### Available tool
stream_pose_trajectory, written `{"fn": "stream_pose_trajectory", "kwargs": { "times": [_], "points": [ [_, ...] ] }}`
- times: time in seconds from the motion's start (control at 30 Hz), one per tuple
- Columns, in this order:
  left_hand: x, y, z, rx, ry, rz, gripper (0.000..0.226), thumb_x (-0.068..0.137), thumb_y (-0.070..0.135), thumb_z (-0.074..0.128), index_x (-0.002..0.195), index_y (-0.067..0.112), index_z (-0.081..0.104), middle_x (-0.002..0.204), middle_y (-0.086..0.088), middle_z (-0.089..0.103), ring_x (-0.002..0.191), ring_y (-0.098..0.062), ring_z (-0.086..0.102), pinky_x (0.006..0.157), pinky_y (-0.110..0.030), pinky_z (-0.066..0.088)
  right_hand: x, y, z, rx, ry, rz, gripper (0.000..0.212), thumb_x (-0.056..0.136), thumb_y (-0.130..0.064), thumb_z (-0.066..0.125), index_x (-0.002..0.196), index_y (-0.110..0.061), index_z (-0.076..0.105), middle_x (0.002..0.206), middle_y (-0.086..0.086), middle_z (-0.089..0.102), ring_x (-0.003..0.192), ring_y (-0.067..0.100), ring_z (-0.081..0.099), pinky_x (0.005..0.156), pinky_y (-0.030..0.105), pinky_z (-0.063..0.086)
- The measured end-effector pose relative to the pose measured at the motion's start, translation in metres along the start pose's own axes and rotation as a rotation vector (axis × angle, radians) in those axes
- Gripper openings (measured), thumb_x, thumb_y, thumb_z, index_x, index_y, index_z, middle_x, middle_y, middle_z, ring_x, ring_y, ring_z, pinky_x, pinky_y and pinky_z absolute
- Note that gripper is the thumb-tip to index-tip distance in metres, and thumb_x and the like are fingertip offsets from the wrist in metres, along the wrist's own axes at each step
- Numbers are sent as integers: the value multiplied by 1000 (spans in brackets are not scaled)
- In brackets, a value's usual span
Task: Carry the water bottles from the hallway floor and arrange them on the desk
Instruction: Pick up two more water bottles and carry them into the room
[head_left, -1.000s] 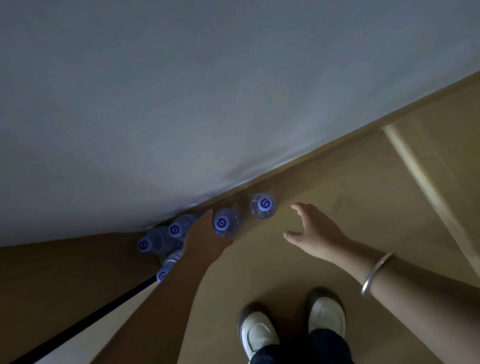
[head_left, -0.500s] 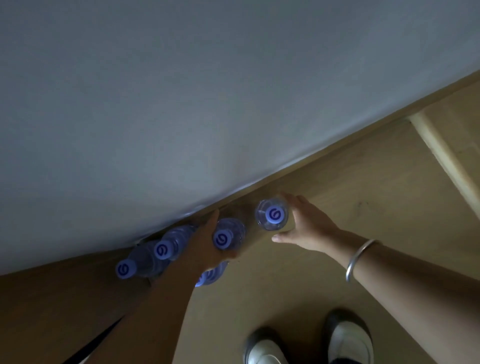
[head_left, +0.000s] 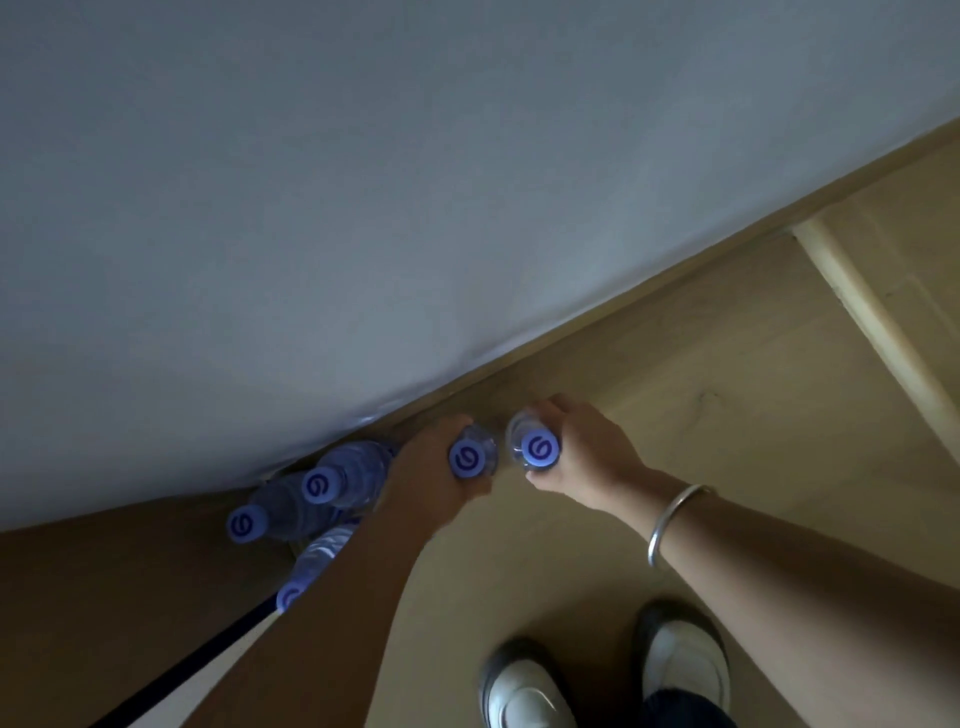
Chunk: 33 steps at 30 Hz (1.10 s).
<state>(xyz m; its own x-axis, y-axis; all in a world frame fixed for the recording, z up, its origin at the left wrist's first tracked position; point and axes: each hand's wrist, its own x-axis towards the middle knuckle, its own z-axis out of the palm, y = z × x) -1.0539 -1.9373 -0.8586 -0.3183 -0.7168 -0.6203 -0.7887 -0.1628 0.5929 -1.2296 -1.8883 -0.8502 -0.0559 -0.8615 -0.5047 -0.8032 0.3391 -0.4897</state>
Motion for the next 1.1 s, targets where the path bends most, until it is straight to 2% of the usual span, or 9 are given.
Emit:
{"fn": "stream_pose_trajectory", "kwargs": {
  "times": [0.1,0.17,0.4,0.53,0.7,0.83,0.97,1.03,1.1],
  "points": [
    [-29,18,-4,16,51,16,46,55,36,73,98,31,59,86,8,64,83,-18,63,77,-34,51,-30,-4,-10,19,19,53,59,68,-30,73,122,-27,51,117,-3,53,103,23,55,78,34,50],
    [-55,35,-9,58,88,1,40,56,44,66,93,44,52,80,14,60,79,-16,61,73,-30,50,-54,-10,-25,28,8,70,60,68,-33,74,123,-28,50,116,-4,52,102,20,56,77,30,49],
    [-166,97,-58,166,154,-93,51,62,54,71,110,44,54,98,6,66,94,-22,63,76,-29,49,-148,-68,-116,-33,-29,43,58,69,-36,71,122,-28,49,111,-4,52,100,17,56,77,30,50],
    [-245,134,-103,84,207,-173,61,60,56,71,117,44,55,101,6,68,93,-19,63,80,-31,52,-205,-113,-175,-42,-58,-41,60,70,-35,69,125,-29,46,118,-7,51,103,14,53,78,28,50],
    [-346,183,-155,31,318,-206,56,58,55,75,110,44,58,88,8,68,85,-18,64,70,-27,50,-264,-179,-239,-93,-111,-210,51,66,-35,68,114,-30,50,109,-8,51,98,15,55,75,27,49],
    [-423,213,-189,-12,463,-239,48,54,56,72,99,42,60,75,11,65,77,-17,62,59,-23,37,-303,-240,-279,-143,-137,-383,52,63,-39,69,113,-33,53,107,-8,55,98,17,57,75,24,43],
    [-496,228,-214,-150,640,-323,26,54,49,72,77,44,60,58,19,55,64,-8,54,50,-20,35,-342,-307,-305,-220,-177,-596,57,65,-40,71,117,-27,54,115,-2,56,105,22,56,80,27,44],
    [-535,226,-222,-171,700,-374,19,56,47,71,68,48,56,57,19,56,60,-6,53,48,-17,35,-362,-337,-312,-270,-195,-665,56,66,-43,68,117,-25,53,114,-1,55,107,24,57,81,30,45],
    [-570,222,-228,-169,750,-411,21,54,48,66,71,43,57,59,16,59,59,-4,55,48,-19,37,-380,-364,-315,-313,-223,-737,58,64,-44,69,115,-25,51,111,-2,54,104,23,57,78,30,45]
  ]
}}
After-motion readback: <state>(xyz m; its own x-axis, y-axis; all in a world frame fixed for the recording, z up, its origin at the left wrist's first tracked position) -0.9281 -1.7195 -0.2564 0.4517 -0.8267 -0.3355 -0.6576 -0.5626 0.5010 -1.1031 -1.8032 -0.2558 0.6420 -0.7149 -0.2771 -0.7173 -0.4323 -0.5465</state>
